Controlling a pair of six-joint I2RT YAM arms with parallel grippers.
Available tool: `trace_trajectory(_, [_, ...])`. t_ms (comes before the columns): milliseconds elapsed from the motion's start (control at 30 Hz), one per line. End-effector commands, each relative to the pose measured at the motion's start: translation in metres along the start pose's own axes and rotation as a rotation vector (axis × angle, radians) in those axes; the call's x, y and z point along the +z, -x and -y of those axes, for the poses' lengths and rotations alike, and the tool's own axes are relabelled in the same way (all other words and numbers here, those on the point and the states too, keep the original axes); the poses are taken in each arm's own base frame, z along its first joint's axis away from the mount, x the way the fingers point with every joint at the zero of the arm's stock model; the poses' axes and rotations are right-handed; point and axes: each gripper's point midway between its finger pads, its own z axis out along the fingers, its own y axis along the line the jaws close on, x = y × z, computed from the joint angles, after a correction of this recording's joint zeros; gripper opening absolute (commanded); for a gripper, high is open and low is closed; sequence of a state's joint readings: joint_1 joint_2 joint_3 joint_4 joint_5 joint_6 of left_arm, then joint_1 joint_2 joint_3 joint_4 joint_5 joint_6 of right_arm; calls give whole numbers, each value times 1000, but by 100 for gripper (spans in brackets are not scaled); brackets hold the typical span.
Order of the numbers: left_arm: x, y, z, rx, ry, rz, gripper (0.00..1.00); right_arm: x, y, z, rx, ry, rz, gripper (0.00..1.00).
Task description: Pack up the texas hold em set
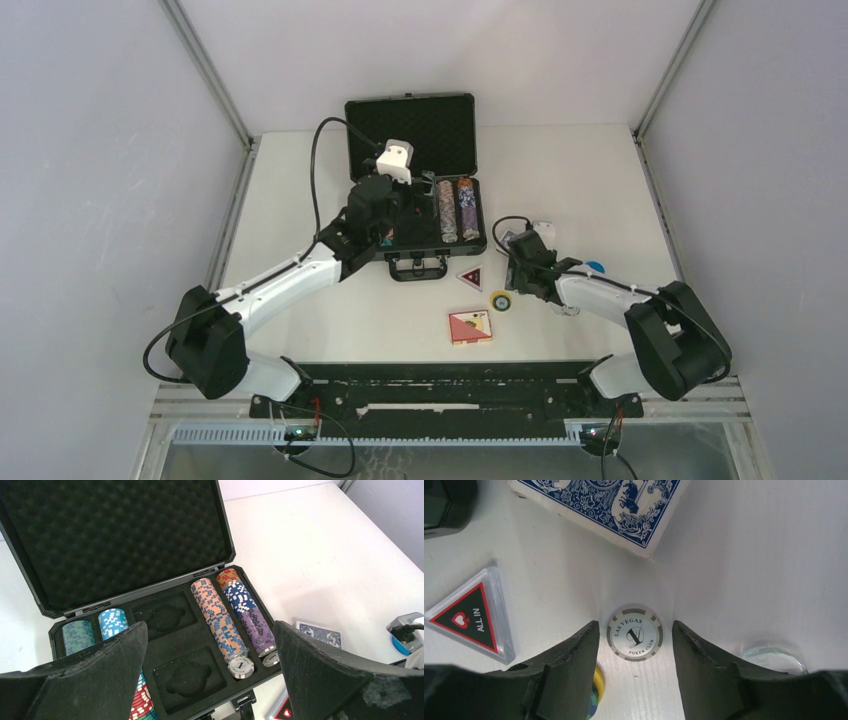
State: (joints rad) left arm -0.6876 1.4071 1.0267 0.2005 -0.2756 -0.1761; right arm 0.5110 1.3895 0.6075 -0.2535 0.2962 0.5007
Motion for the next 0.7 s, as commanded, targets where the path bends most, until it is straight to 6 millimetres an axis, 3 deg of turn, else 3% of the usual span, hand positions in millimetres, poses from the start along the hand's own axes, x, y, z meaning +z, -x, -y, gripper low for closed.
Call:
trace_trajectory(0, [-1, 7, 2, -6, -17, 34, 100, 2, -4, -4, -26, -37, -19, 61])
trace_trajectory(300, [-2, 7, 1, -6, -14, 35, 100, 1, -13, -8, -79, -88, -39, 53])
trace_trajectory(567, [0, 4, 3, -8, -23, 28, 100, -4, -10, -12, -85, -79, -13, 45])
trace_trajectory(667, [0, 4, 3, -8, -23, 28, 100, -7, -7, -16, -80, -61, -3, 58])
